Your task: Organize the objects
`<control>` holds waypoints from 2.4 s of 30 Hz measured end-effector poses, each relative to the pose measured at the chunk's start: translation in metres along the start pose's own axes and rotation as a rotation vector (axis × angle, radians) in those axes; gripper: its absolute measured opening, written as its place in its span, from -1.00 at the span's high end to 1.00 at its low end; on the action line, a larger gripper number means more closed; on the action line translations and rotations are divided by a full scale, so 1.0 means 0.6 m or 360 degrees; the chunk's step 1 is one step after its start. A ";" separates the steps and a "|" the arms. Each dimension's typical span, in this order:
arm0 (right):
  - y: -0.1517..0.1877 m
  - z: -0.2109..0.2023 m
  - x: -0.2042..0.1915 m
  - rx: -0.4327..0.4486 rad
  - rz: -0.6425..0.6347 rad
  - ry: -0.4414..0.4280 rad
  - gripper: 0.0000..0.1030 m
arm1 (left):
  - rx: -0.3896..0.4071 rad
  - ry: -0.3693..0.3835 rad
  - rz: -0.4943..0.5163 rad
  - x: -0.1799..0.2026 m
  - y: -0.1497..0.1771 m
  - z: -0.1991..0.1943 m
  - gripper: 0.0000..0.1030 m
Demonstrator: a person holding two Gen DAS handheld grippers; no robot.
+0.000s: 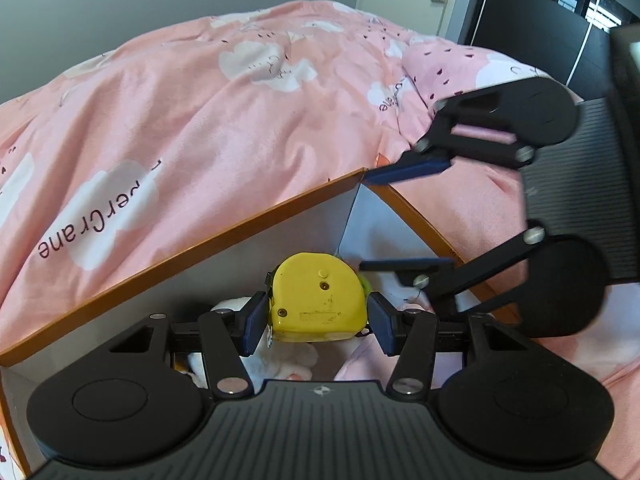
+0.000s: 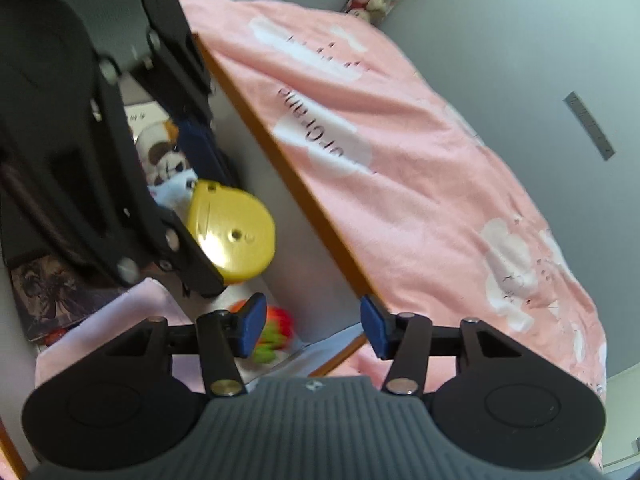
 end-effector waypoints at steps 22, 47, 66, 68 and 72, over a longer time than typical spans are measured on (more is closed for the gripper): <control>0.050 -0.060 0.076 0.0059 0.0760 0.0068 -0.08 | -0.0051 0.0149 -0.0344 -0.007 -0.047 0.073 -0.21; 0.023 -0.174 0.001 0.0106 0.0877 -0.0104 -0.49 | 0.0415 -0.0350 -0.0214 0.044 -0.003 -0.184 -0.63; 0.006 -0.294 -0.110 0.0369 0.1335 -0.0010 -0.97 | 0.0535 -0.0985 -0.0455 0.085 0.122 -0.321 -0.82; 0.012 -0.298 -0.120 0.0413 0.1359 0.0026 -0.97 | 0.0495 -0.0955 -0.0520 0.088 0.145 -0.309 -0.82; 0.027 -0.293 -0.144 0.0427 0.1331 0.0123 -0.97 | 0.0402 -0.0919 -0.0622 0.101 0.188 -0.285 -0.82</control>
Point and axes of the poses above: each gripper's, at about its wrist camera, not at the fingertips, and z roughly the way its jaws point, x to its right, y to its underside, the point moved 5 cm from there along z, roughly the way its jaws point, and after that the axes turned 12 degrees about z, right-handed, at the moved point
